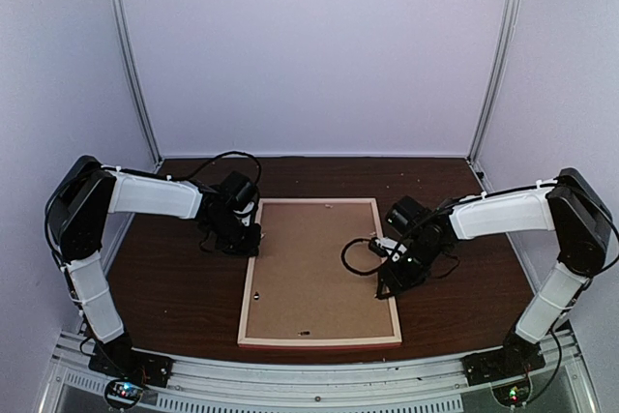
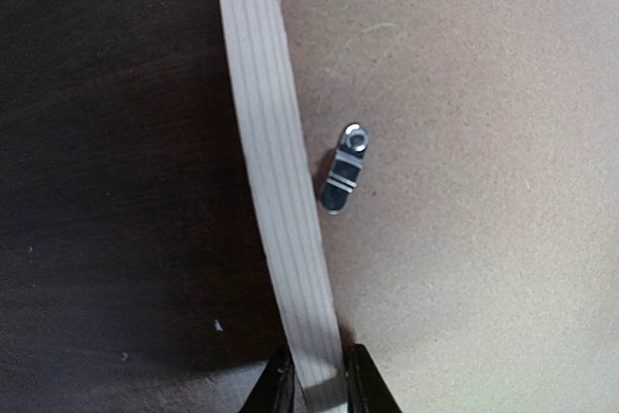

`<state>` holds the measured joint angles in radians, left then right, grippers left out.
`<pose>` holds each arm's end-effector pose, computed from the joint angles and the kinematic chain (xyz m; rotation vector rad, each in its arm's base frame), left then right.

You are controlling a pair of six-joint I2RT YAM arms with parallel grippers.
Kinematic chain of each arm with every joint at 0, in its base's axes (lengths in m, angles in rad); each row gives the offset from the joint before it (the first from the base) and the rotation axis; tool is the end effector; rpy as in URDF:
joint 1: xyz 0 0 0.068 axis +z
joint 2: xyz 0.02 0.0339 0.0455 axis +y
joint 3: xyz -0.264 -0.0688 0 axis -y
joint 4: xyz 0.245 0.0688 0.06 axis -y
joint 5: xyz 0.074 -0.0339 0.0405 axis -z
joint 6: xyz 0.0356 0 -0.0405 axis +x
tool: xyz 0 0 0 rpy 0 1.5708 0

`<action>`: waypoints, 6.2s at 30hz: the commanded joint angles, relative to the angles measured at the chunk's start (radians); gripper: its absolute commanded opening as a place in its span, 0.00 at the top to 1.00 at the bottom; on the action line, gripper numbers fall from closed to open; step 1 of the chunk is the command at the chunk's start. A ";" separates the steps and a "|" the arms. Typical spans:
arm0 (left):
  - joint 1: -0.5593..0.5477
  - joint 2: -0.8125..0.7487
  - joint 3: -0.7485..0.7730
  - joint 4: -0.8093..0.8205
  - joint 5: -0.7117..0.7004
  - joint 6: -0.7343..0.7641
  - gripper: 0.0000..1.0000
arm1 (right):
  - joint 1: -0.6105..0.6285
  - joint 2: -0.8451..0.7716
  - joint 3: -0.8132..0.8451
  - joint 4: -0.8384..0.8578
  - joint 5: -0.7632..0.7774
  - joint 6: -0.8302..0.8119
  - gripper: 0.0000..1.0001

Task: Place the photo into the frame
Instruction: Press the fastener onto the backboard.

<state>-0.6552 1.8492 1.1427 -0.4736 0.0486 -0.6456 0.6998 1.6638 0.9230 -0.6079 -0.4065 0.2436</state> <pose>0.2841 -0.2205 0.1526 0.0272 2.8332 -0.3943 0.2122 0.1971 0.1512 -0.7573 2.9525 0.7138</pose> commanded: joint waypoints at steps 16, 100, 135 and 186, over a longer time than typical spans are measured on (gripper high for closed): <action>-0.009 -0.004 0.000 0.039 0.046 0.032 0.81 | 0.007 0.046 -0.102 0.213 0.096 0.166 0.50; -0.009 0.007 0.005 0.041 0.059 0.038 0.81 | 0.050 0.116 0.051 0.064 0.262 0.327 0.55; -0.009 0.014 0.023 0.030 0.057 0.044 0.81 | -0.018 0.125 0.023 -0.026 0.200 0.204 0.71; -0.009 0.031 0.069 0.006 0.054 0.046 0.81 | 0.002 0.087 0.112 -0.262 0.122 -0.109 0.55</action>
<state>-0.6544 1.8656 1.1725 -0.5003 0.0555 -0.6376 0.6830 1.7390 1.0447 -0.7444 -0.3099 0.1699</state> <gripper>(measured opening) 0.191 0.443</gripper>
